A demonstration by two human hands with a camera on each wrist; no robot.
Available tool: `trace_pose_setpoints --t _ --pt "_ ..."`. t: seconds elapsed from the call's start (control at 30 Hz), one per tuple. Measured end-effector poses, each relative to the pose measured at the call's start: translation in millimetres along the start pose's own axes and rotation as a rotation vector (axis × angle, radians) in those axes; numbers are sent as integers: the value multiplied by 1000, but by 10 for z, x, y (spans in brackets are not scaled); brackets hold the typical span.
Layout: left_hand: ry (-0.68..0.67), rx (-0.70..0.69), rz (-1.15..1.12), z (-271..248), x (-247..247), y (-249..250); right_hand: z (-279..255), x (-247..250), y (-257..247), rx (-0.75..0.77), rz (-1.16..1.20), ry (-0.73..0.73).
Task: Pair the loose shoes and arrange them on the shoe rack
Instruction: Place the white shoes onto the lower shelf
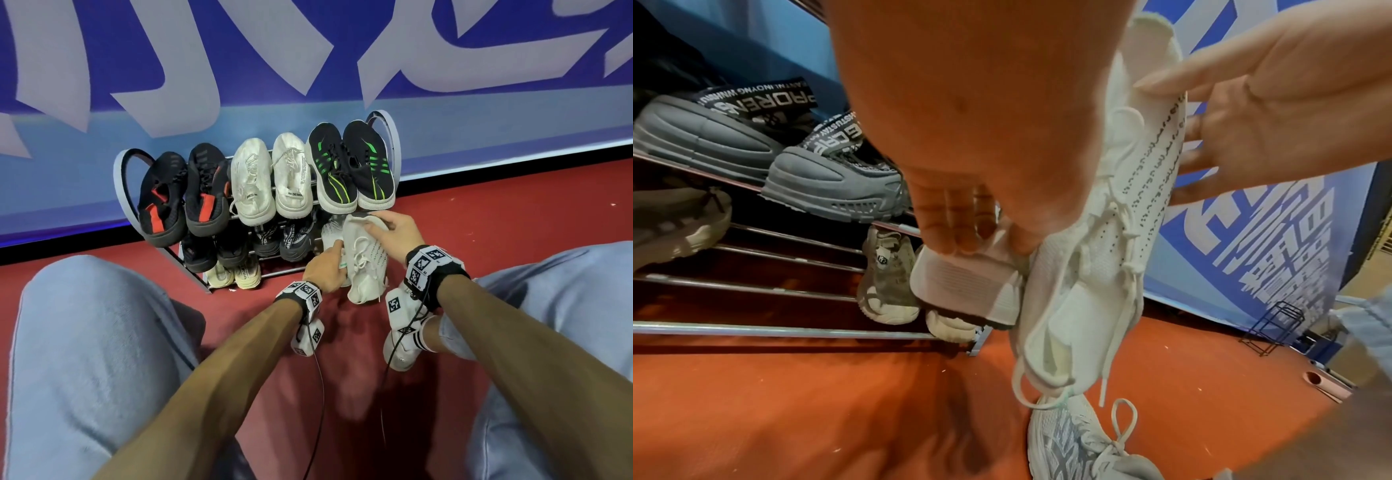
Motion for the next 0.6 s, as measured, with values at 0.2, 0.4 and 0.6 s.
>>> trace_pose_setpoints --t 0.2,0.4,0.6 --pt "50 29 -331 6 36 -60 9 5 85 -72 -21 193" --pt "60 126 -518 16 -56 -122 -9 -201 237 -48 82 95" --pt "62 168 -515 33 -68 -233 46 -264 445 -165 -163 21"
Point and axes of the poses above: each hand's wrist, its own z-axis towards the middle knuckle, its own x-axis out of the back of the hand, y = z × x, the point moved 6 cm from there along z, towards the middle knuckle, and after that the axes turned 1 degree about z, right-handed, at the moved point
